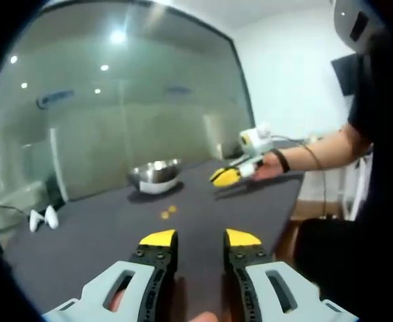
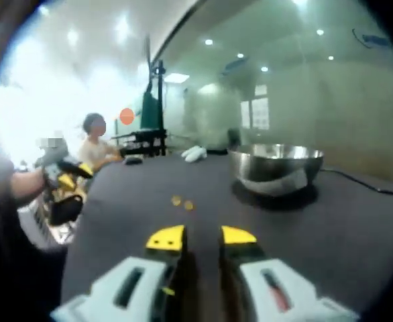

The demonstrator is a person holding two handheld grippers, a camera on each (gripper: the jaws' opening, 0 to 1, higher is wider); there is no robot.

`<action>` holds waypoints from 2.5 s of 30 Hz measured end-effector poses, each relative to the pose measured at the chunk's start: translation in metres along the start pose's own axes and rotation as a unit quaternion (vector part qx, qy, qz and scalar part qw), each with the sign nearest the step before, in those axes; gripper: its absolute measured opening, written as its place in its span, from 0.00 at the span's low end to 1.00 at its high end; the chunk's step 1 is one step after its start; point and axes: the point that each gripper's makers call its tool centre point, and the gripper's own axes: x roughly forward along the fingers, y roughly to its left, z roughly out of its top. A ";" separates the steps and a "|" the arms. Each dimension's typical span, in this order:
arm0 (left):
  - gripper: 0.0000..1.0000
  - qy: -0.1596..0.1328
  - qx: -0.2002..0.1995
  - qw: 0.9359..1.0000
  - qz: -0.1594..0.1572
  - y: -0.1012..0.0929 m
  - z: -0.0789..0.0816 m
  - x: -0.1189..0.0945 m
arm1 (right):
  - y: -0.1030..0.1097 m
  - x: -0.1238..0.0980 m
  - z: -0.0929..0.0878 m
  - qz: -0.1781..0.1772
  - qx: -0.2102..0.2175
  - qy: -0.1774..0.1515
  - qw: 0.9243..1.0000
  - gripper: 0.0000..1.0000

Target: Pick up the QQ candy scattered on the table and place it into the stainless steel bowl on the table

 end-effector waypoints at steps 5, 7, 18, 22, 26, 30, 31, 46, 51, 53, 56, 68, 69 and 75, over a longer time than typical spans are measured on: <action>0.29 0.000 0.002 1.000 -0.003 -0.002 0.000 0.000 | 0.005 0.005 -0.005 0.007 -0.009 0.014 1.000 0.20; 0.29 0.000 0.001 1.000 -0.002 -0.001 0.000 -0.001 | 0.008 0.009 -0.005 0.013 -0.008 0.016 1.000 0.20; 0.29 -0.001 -0.001 1.000 0.003 0.002 -0.001 -0.008 | 0.015 0.041 -0.016 0.037 -0.026 0.058 0.997 0.21; 0.29 0.003 0.000 1.000 0.002 0.002 -0.003 -0.007 | 0.016 0.063 -0.016 0.042 -0.036 0.068 0.996 0.21; 0.29 -0.002 0.000 1.000 0.005 0.004 0.000 -0.009 | 0.019 0.080 -0.016 0.052 -0.037 0.071 0.995 0.21; 0.29 0.002 -0.002 1.000 0.012 0.009 -0.003 -0.015 | 0.023 0.095 -0.014 0.064 -0.043 0.071 0.994 0.20; 0.29 0.003 -0.003 1.000 0.013 0.009 -0.004 -0.016 | 0.023 0.098 -0.013 0.067 -0.043 0.071 0.994 0.20; 0.29 0.005 -0.007 1.000 0.027 0.015 -0.008 -0.025 | 0.032 0.124 -0.008 0.088 -0.048 0.075 0.992 0.18; 0.29 0.004 -0.007 0.999 0.033 0.019 -0.008 -0.029 | 0.033 0.126 -0.008 0.089 -0.054 0.077 0.992 0.17; 0.29 0.004 -0.008 0.999 0.034 0.019 -0.008 -0.029 | 0.034 0.126 -0.008 0.089 -0.061 0.079 0.991 0.10; 0.29 0.005 -0.007 0.999 0.034 0.018 -0.009 -0.030 | 0.035 0.126 -0.008 0.088 -0.066 0.077 0.991 0.09; 0.29 0.003 -0.005 0.999 0.032 0.017 -0.007 -0.029 | 0.028 0.119 0.010 0.059 -0.040 0.035 0.997 0.09; 0.29 0.004 -0.004 1.000 0.030 0.016 -0.007 -0.028 | 0.026 0.116 0.018 0.054 -0.040 0.020 0.998 0.09; 0.29 0.007 -0.003 1.000 0.026 0.015 -0.009 -0.027 | -0.022 0.095 0.084 -0.029 -0.058 -0.057 0.996 0.08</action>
